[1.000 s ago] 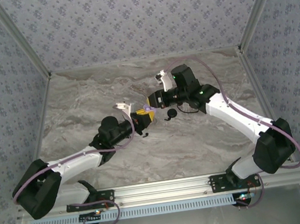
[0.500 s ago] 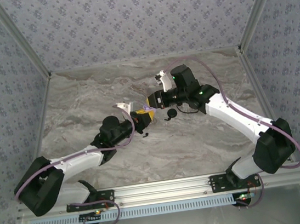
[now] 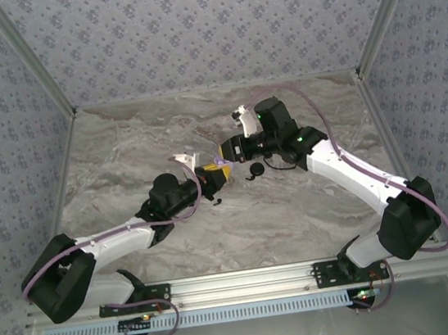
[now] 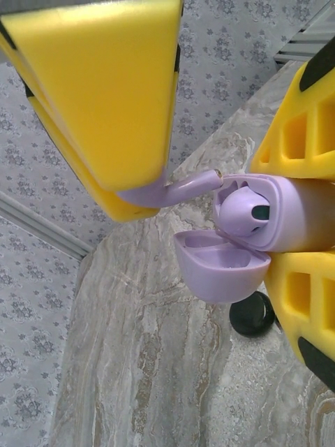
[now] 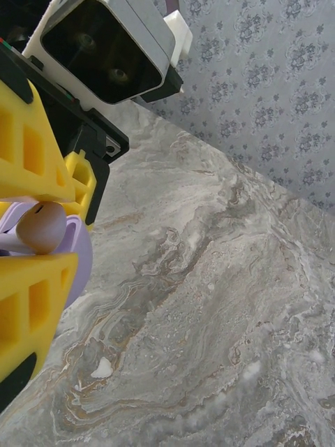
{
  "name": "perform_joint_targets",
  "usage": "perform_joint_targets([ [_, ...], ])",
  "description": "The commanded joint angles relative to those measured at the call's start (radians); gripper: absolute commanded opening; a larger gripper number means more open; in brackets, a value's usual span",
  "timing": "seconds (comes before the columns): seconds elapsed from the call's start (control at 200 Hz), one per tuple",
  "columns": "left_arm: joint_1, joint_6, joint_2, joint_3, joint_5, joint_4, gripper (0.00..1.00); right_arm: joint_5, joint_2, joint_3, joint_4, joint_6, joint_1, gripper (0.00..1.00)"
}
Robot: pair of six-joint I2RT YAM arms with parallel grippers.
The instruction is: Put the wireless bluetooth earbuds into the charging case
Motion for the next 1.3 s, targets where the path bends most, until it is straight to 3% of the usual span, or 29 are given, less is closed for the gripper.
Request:
perform_joint_targets([
  [0.0,-0.011,0.026,-0.018,0.044,0.017,0.035,0.12,0.012,-0.021,-0.006,0.027,-0.002,0.005,0.24],
  [1.299,-0.011,0.007,-0.057,0.041,-0.079,0.041,0.11,0.019,-0.061,-0.088,0.027,0.01,0.006,0.21],
])
